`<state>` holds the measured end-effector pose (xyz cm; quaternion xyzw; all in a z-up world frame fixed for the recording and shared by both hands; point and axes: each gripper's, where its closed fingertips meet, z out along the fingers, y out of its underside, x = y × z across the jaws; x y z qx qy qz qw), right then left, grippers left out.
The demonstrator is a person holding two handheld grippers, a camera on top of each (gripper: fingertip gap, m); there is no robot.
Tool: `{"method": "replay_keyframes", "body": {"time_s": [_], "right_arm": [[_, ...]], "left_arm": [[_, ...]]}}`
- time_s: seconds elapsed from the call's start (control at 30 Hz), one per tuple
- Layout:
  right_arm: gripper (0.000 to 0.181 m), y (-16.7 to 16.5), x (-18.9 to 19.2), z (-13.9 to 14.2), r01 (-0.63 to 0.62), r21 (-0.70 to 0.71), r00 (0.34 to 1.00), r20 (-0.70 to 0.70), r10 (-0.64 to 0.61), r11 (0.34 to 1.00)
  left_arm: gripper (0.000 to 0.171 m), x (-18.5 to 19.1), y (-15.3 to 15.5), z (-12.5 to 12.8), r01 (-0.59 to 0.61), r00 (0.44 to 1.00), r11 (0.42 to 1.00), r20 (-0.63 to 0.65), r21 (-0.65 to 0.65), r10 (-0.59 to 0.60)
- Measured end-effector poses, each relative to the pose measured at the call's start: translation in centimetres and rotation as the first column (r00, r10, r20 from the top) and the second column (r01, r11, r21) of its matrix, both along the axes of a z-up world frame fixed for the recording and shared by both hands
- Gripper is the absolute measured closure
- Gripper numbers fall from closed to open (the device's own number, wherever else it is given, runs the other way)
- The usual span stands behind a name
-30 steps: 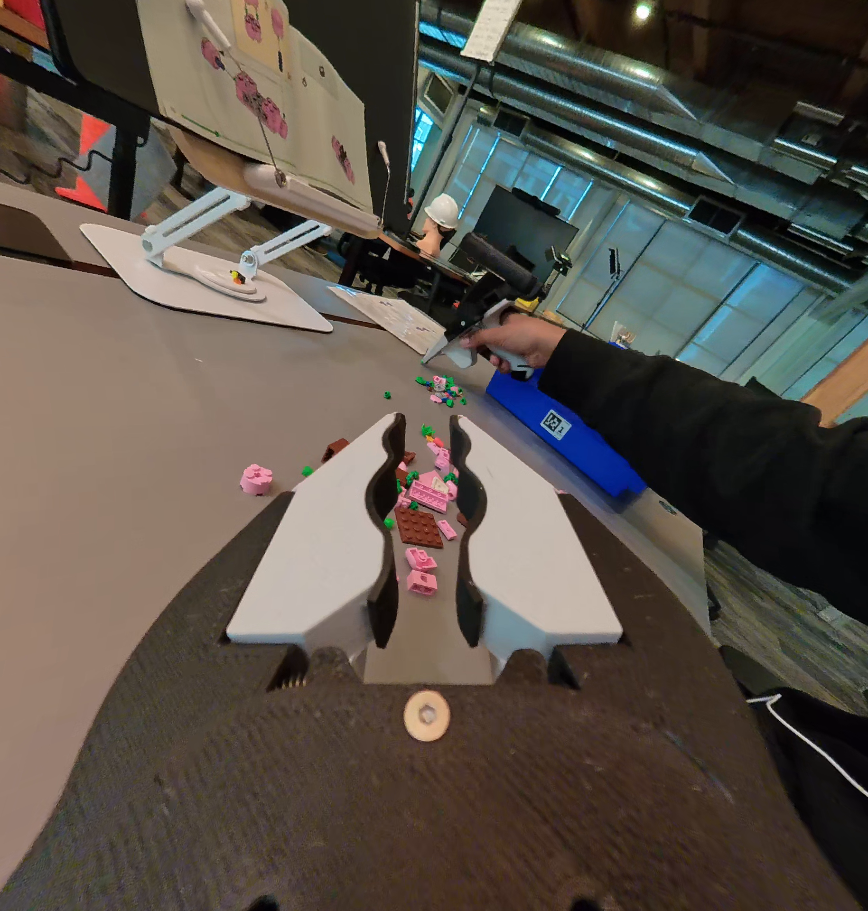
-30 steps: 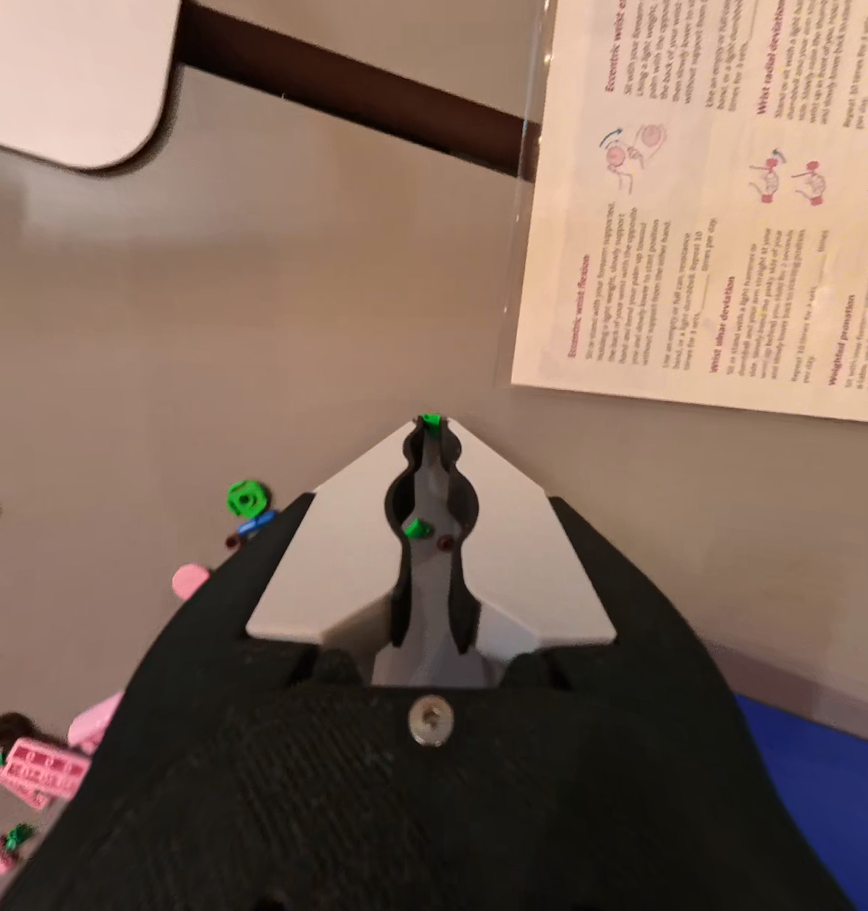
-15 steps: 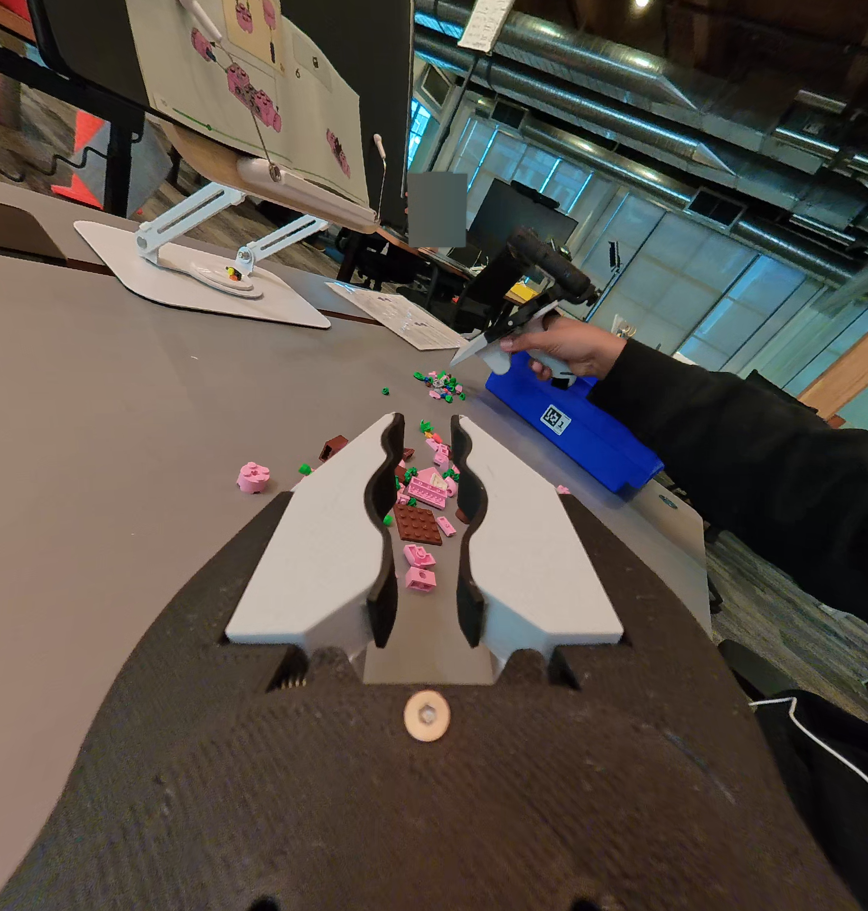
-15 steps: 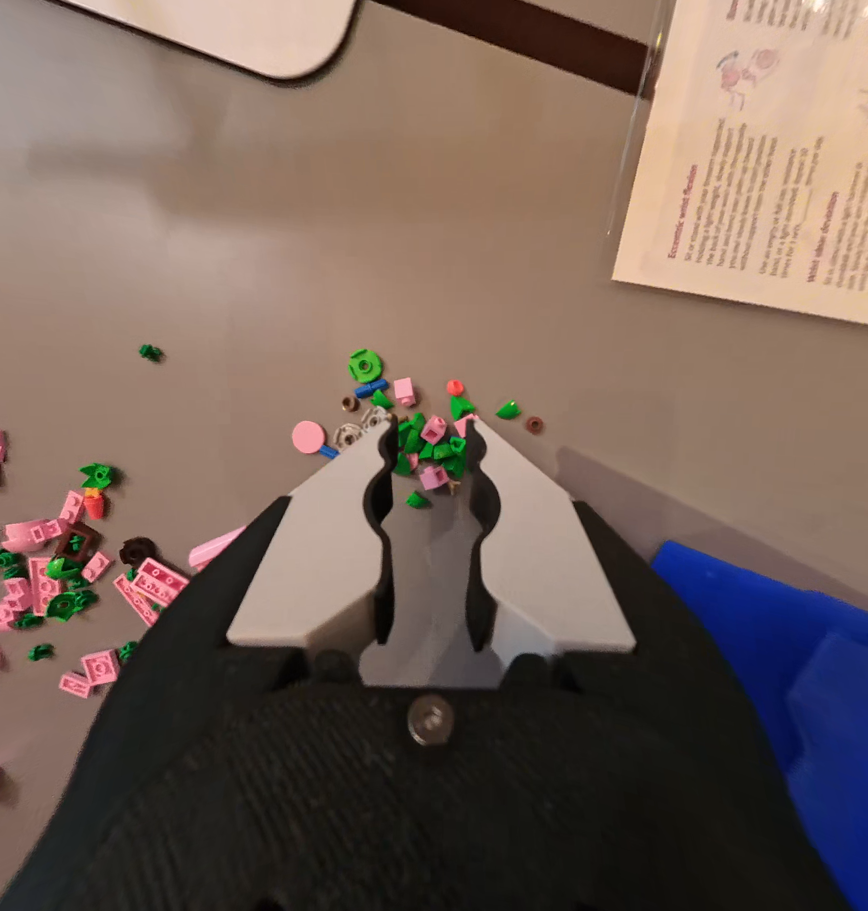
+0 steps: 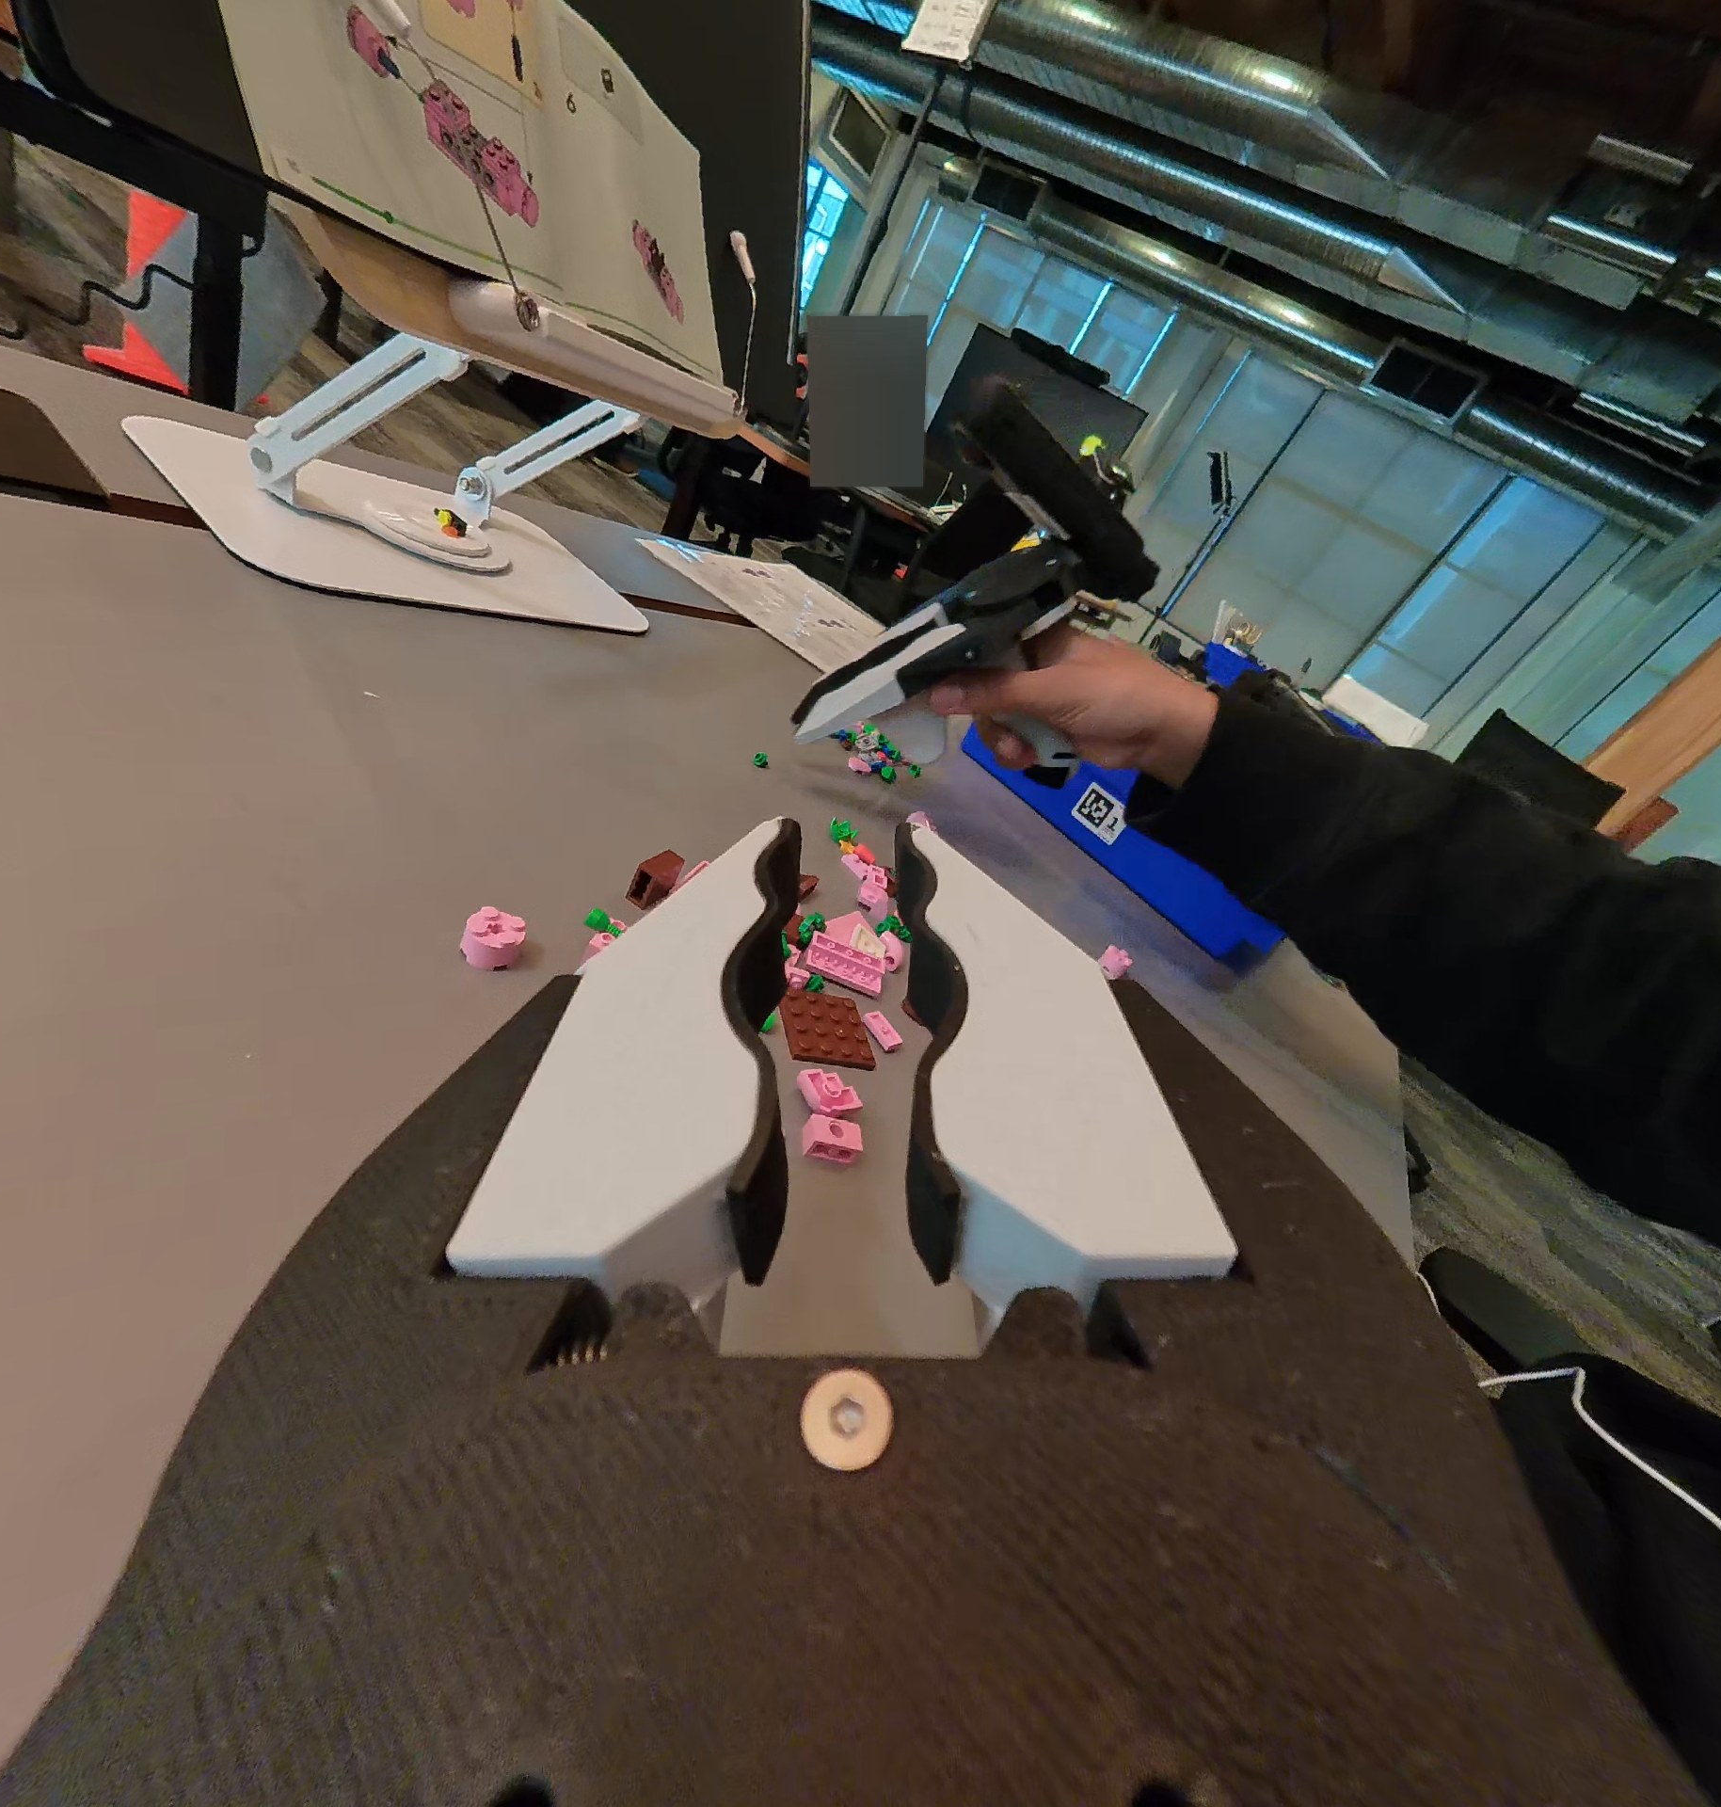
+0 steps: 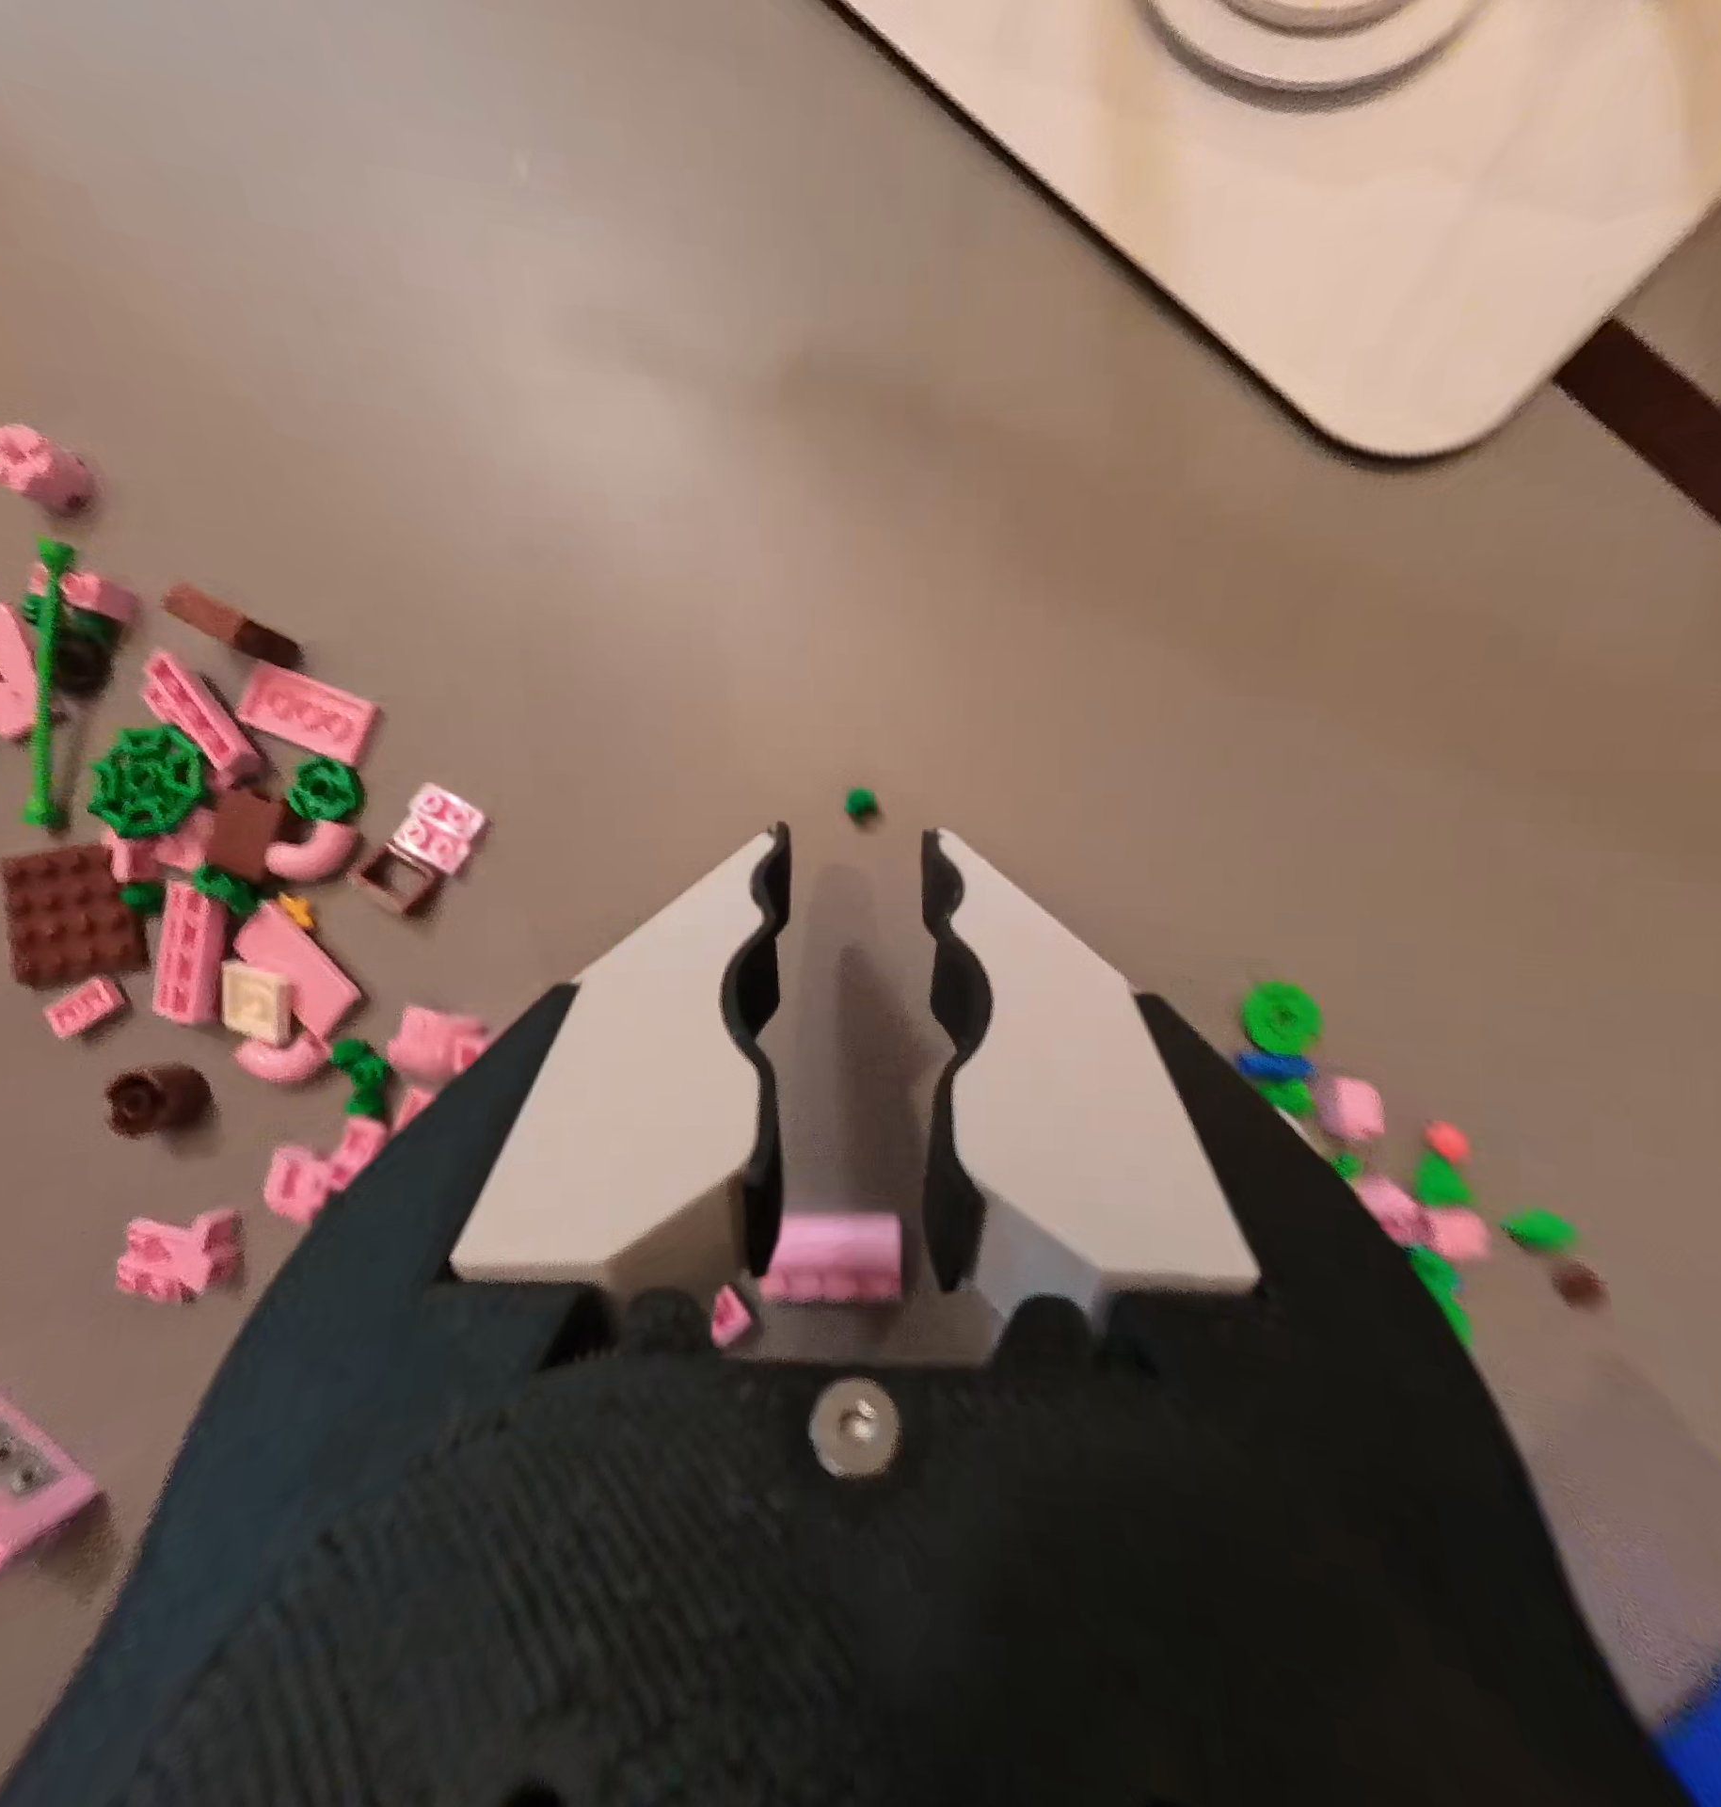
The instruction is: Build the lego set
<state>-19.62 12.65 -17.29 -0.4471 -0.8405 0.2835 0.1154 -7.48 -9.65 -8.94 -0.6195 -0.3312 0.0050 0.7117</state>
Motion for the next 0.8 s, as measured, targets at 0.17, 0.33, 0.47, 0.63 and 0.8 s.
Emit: {"method": "replay_keyframes", "body": {"time_s": [0.17,0.33,0.47,0.63,0.8], "right_arm": [[0.165,-1.3,-0.9,-2.4,0.011,0.034,0.999,0.033,-0.012,0.999],[0.172,-1.3,-1.3,-1.5,0.017,0.003,1.0,-0.013,-0.017,1.0],[0.163,-1.0,-1.3,0.2,0.036,-0.061,0.997,-0.064,-0.04,0.998],[0.157,-1.5,1.2,3.6,-0.001,-0.117,0.983,-0.181,-0.02,0.993],[0.146,-1.3,8.3,7.8,-0.057,-0.144,0.937,-0.349,0.003,0.988]], "left_arm": [[0.154,0.0,-0.1,0.0,0.002,1.0,1.0,0.003,0.002,-0.002],[0.153,0.2,0.0,0.0,0.016,1.0,1.0,0.017,0.019,-0.016],[0.153,0.3,0.1,0.0,0.022,1.0,1.0,0.021,0.02,-0.022],[0.153,0.4,0.1,0.1,0.019,1.0,1.0,0.001,0.011,-0.019],[0.156,1.6,0.9,1.0,0.023,0.995,0.999,-0.1,-0.028,-0.026]]}}
